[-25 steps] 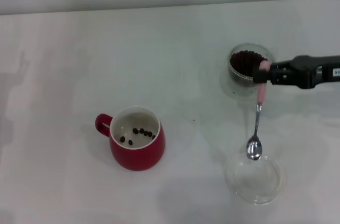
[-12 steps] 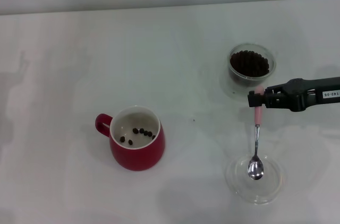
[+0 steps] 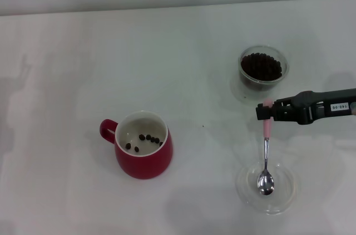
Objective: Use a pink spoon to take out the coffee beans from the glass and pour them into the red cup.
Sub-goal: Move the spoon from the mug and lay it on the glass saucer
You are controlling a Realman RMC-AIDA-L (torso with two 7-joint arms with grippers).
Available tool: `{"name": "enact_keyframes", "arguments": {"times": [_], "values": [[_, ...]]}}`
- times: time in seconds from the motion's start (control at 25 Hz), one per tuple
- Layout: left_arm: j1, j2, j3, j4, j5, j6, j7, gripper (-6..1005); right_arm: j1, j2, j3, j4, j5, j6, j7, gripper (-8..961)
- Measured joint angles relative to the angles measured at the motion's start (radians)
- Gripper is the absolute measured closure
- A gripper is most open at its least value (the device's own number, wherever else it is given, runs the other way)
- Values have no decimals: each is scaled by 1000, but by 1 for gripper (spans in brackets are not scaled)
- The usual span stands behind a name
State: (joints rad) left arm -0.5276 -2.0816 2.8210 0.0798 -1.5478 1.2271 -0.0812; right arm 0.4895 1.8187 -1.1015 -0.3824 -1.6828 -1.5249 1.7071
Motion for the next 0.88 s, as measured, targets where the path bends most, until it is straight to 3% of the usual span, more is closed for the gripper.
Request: {"name": "enact_keyframes", "arguments": {"times": [0.88], "values": [[1, -3, 0, 5, 0, 0, -7, 107, -2, 4, -4, 26, -29, 20, 126, 804]]}}
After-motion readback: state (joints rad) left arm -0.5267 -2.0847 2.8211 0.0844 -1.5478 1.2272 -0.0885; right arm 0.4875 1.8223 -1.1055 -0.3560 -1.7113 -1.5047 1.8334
